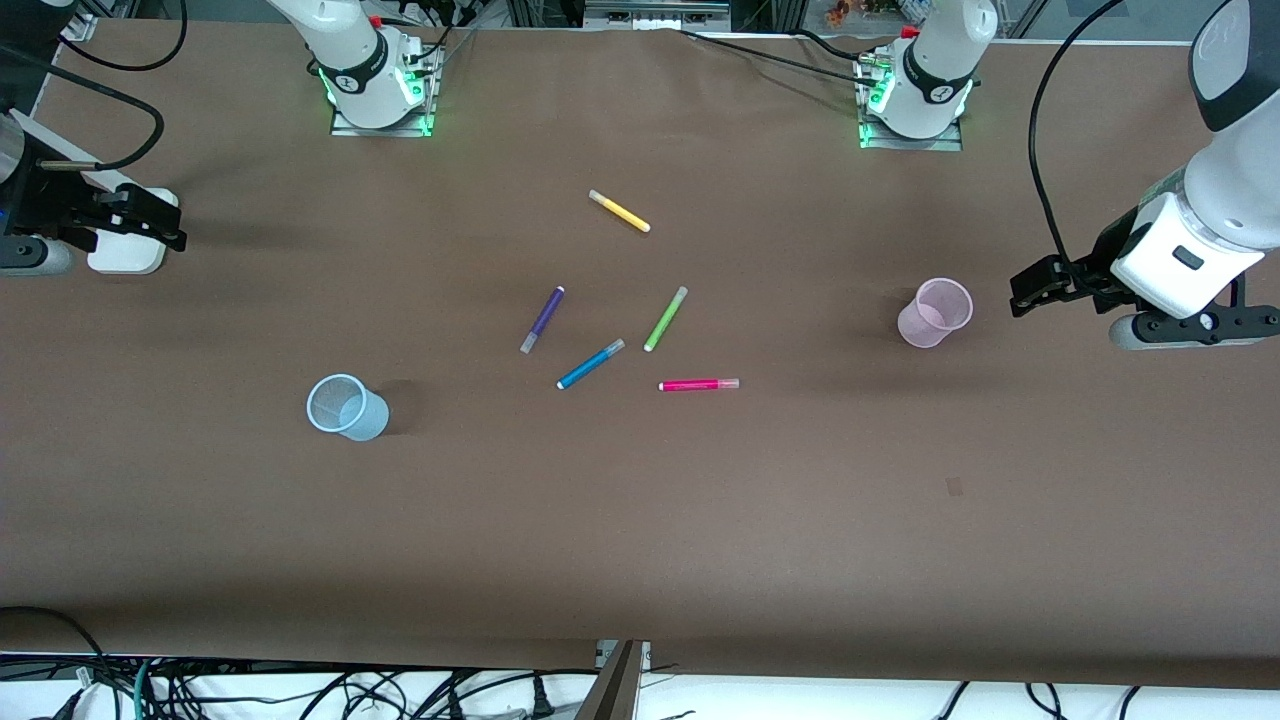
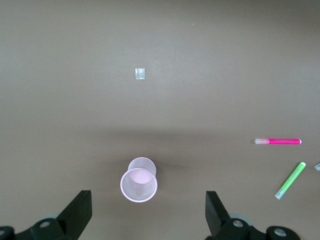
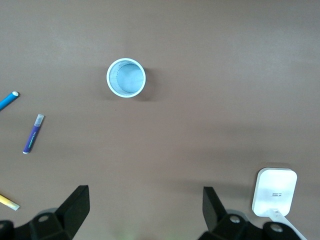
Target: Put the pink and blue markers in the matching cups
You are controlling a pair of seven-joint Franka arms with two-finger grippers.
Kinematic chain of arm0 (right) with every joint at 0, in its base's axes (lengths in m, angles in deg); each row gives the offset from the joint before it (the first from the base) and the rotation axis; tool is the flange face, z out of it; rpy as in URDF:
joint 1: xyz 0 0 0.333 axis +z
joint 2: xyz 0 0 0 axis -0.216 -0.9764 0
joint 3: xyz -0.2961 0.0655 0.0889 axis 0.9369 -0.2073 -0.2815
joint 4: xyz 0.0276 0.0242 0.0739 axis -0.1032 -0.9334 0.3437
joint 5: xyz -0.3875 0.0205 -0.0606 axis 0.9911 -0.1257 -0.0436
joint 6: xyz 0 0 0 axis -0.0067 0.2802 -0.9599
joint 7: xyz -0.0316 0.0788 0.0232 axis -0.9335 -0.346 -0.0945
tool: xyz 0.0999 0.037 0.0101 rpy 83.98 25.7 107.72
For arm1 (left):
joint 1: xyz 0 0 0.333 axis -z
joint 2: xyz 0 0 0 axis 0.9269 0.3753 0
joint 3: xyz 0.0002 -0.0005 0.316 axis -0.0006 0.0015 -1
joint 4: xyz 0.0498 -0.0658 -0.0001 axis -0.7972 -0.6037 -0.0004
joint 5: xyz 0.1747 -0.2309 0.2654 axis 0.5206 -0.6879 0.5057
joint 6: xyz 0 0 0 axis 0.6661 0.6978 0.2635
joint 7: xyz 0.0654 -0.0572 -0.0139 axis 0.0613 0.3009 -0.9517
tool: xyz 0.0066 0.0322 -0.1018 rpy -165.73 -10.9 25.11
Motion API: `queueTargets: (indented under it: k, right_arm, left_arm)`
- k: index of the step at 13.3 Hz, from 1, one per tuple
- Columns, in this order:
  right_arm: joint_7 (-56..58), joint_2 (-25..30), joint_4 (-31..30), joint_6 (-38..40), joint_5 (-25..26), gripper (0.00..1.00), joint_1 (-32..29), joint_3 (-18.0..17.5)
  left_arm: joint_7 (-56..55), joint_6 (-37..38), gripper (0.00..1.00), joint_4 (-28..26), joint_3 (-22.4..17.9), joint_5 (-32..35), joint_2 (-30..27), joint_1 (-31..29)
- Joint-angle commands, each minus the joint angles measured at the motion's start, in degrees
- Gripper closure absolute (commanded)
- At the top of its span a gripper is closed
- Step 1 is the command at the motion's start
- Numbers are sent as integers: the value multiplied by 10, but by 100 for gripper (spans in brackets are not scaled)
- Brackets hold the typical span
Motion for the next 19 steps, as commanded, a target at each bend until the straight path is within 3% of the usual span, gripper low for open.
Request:
queueTargets:
  k: [1,19]
  right_arm:
    - [6,-5,13,9,-12,0,-5,0]
    - [6,-6,13,8,-12,0,-6,1]
  left_arm:
    - [13,4,0,14,3,-6,6,-5]
    - [11,6,0,14,6,-2,12,2]
